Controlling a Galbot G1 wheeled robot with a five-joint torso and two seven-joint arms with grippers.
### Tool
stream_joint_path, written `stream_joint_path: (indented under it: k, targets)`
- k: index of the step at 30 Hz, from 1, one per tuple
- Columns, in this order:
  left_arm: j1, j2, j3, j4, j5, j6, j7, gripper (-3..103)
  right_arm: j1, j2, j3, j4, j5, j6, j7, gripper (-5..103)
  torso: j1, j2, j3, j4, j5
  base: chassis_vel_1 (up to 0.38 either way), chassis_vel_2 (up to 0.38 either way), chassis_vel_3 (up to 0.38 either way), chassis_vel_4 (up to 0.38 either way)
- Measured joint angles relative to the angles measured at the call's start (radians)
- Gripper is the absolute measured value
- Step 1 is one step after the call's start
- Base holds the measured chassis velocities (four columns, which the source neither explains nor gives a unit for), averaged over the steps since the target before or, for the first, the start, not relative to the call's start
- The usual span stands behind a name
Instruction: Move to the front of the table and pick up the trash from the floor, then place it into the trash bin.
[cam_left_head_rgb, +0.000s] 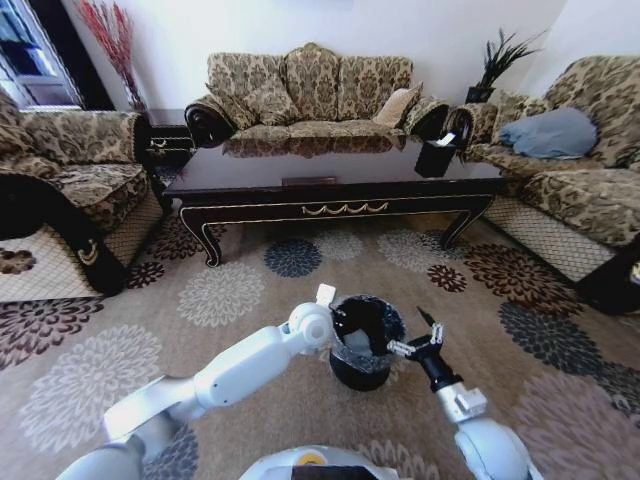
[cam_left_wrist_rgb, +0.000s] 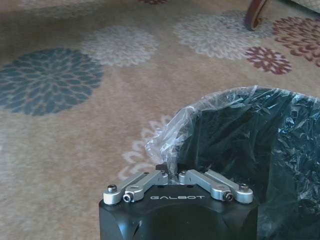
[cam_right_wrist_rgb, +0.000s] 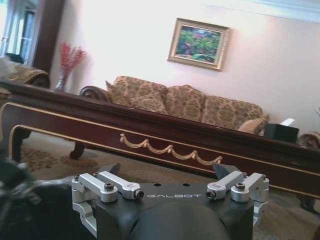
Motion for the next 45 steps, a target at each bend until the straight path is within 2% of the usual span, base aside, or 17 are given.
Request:
stream_joint_path:
  k: [4,10,12,13,14,17,18,21,22,26,30,36,42,44,45]
  targets:
    - [0.032,0.066,-0.063,-0.034,-0.008,0.0,0.009,3,0.054,-0.036,0.023,-0.014,0.106,-0.047,0.021,100,0.0,0.0,0.0,0.0002,0.0,0.0,0.0,0.0,0.0]
    - [0.103,0.114,-0.148,-0.063,-0.001,0.0,0.031,3,0.089,-0.083,0.031,-0.054,0.175,-0.068,0.035,100,0.0,0.0,0.0,-0.0005,-0.0003,0.0,0.0,0.0,0.0]
    - [0.151,0.15,-0.209,-0.078,0.019,0.0,0.046,3,0.12,-0.107,0.025,-0.086,0.209,-0.082,0.044,100,0.0,0.0,0.0,-0.0005,-0.0002,0.0,0.0,0.0,0.0]
    - [0.18,0.177,-0.247,-0.085,0.038,0.0,0.068,3,0.144,-0.124,0.015,-0.114,0.233,-0.092,0.051,100,0.0,0.0,0.0,-0.0004,-0.0003,0.0,0.0,0.0,0.0]
    - [0.18,0.177,-0.247,-0.085,0.038,0.0,0.068,3,0.144,-0.124,0.015,-0.114,0.233,-0.092,0.051,100,0.0,0.0,0.0,-0.0004,-0.0003,0.0,0.0,0.0,0.0]
    - [0.297,0.256,-0.393,-0.101,0.118,0.0,0.147,3,0.226,-0.164,-0.028,-0.207,0.3,-0.127,0.079,100,0.0,0.0,0.0,0.0002,-0.0002,0.0,0.0,0.0,0.0]
    - [0.297,0.256,-0.393,-0.101,0.118,0.0,0.147,3,0.226,-0.164,-0.028,-0.207,0.3,-0.127,0.079,100,0.0,0.0,0.0,0.0002,-0.0002,0.0,0.0,0.0,0.0]
    - [0.379,0.305,-0.484,-0.111,0.133,0.0,0.187,3,0.293,-0.18,-0.064,-0.278,0.327,-0.145,0.091,100,0.0,0.0,0.0,0.0011,-0.0002,0.0,0.0,0.0,0.0]
    - [0.395,0.316,-0.505,-0.111,0.134,-0.001,0.205,3,0.31,-0.181,-0.069,-0.301,0.338,-0.153,0.098,100,0.0,0.0,0.0,0.0005,-0.0001,0.0,0.0,0.0,0.0]
    - [0.439,0.338,-0.56,-0.112,0.135,-0.012,0.242,3,0.378,-0.182,-0.115,-0.369,0.367,-0.174,0.113,100,0.0,0.0,0.0,-0.0009,-0.0005,0.0,0.0,0.0,0.0]
    - [0.476,0.365,-0.61,-0.122,0.141,-0.023,0.251,3,0.482,-0.179,-0.186,-0.467,0.395,-0.194,0.126,100,0.0,0.0,0.0,0.0002,0.0003,0.0,0.0,0.0,0.0]
    - [0.519,0.401,-0.66,-0.147,0.133,-0.026,0.252,3,0.619,-0.16,-0.292,-0.615,0.439,-0.212,0.131,100,0.0,0.0,0.0,-0.0002,0.0001,0.0,0.0,0.0,0.0]
    - [0.541,0.417,-0.696,-0.14,0.12,-0.026,0.249,3,0.749,-0.087,-0.391,-0.768,0.508,-0.23,0.137,100,0.0,0.0,0.0,0.0001,0.0,0.0,0.0,0.0,0.0]
    - [0.55,0.417,-0.706,-0.139,0.112,-0.027,0.245,3,0.81,-0.037,-0.416,-0.841,0.582,-0.259,0.144,100,0.0,0.0,0.0,0.0,-0.0002,0.0,0.0,0.0,0.0]
    - [0.55,0.417,-0.706,-0.139,0.112,-0.027,0.245,3,0.81,-0.037,-0.416,-0.841,0.582,-0.259,0.144,100,0.0,0.0,0.0,0.0,-0.0002,0.0,0.0,0.0,0.0]
